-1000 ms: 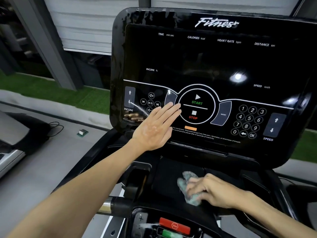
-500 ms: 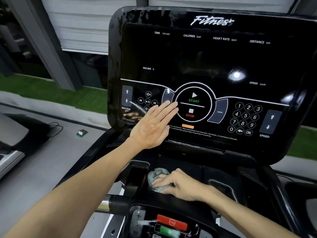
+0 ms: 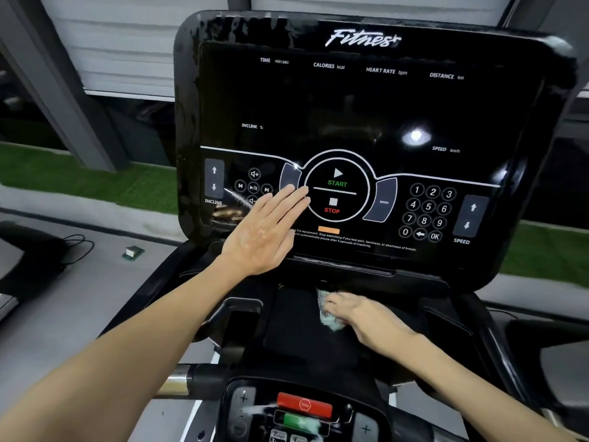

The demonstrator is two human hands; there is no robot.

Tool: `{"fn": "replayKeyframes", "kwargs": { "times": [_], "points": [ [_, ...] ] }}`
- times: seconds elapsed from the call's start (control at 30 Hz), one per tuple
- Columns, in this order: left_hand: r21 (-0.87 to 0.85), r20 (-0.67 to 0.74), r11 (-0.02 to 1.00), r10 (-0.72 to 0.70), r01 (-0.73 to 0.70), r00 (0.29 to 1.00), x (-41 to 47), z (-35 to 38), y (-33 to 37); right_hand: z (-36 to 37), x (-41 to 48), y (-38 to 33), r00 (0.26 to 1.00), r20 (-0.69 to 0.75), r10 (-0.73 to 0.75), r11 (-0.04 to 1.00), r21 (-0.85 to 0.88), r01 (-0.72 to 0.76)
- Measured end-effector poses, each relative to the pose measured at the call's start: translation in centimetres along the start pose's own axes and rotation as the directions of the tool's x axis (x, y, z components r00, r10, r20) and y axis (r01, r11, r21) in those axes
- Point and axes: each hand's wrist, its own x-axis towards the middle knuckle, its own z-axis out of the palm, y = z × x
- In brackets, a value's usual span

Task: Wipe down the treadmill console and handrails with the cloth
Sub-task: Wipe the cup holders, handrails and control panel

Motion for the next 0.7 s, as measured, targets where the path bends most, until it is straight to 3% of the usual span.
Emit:
{"fn": "replayKeyframes", "kwargs": {
  "times": [0.13,0.3,0.57,0.7],
  "points": [
    [-0.008,0.005,1.000,-0.002,0.002,1.000,0.0,0.1,0.0,-0.2,-1.7,1.2,1.000,-0.022,0.017,0.996,-0.084,-0.019],
    [-0.007,-0.005,1.000,-0.003,0.003,1.000,0.0,0.2,0.1,-1.7,-7.0,3.0,0.959,-0.169,0.228,0.973,0.059,-0.221],
    [-0.098,-0.070,0.995,-0.017,0.010,0.997,0.4,-0.1,0.9,0.7,-2.7,1.7,0.967,-0.048,0.251,0.945,0.229,-0.234],
    [-0.189,-0.155,0.976,0.077,-0.106,0.985,3.4,-0.8,5.2,0.0,-4.0,1.6,0.938,-0.067,0.340,0.893,0.337,-0.300]
  ]
}}
